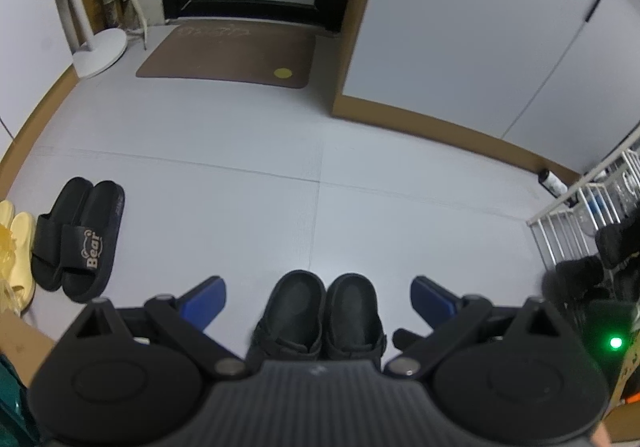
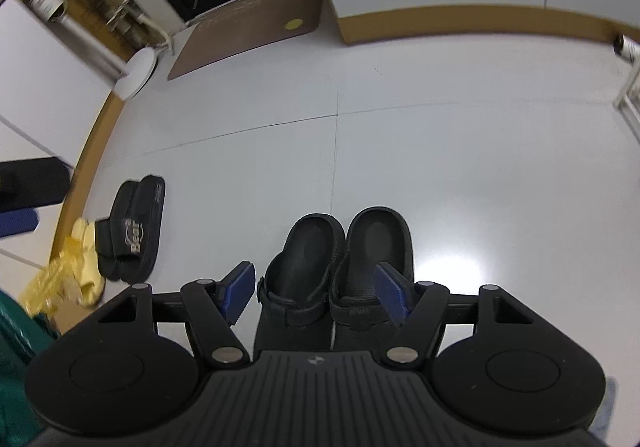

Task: Organize scattered shoes
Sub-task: 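Move the right tool down over the black clogs on the floor, then lower the right tool into the black clogs and close on them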

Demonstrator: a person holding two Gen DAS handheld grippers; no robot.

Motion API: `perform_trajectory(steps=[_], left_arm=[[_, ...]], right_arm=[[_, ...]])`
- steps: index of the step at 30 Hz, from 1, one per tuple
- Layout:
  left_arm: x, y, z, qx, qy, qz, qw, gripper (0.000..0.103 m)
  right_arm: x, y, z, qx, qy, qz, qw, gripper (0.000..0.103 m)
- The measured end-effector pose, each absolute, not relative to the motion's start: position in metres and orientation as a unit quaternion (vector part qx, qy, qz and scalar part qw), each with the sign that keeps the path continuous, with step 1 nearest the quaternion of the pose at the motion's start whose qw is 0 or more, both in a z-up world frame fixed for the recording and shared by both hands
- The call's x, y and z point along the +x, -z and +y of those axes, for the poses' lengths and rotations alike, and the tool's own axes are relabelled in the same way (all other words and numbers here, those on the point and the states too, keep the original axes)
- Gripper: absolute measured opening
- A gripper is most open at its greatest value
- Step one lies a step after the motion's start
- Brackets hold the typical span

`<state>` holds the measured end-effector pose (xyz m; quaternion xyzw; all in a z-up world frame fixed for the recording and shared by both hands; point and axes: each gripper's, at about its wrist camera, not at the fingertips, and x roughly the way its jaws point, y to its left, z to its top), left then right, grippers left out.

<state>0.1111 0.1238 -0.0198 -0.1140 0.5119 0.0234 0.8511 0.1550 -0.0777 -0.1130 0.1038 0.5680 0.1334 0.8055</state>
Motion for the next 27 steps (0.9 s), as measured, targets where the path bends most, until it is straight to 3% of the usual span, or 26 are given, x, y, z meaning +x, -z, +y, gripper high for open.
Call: perform_trajectory(steps=[17, 22, 27], left_arm=[[0.114, 0.04, 0.139, -0.084, -0.035, 0.543, 0.835, 0.1], [0.107, 0.033, 0.141, -0.047, -0.027, 0.535, 0.843, 0.1], [0.107, 0.033, 0.146, -0.042, -0.028, 0.535, 0.843, 0.1]], right_arm=[[0.175, 0.203, -0.068, 0.132, -0.148, 0.605, 0.771, 0.07], [0.18, 0.238, -0.06, 0.144, -0.15, 0.617, 0.759, 0.057], [0.182, 0.267, -0.058, 0.179, -0.148, 0.615, 0.754, 0.056]])
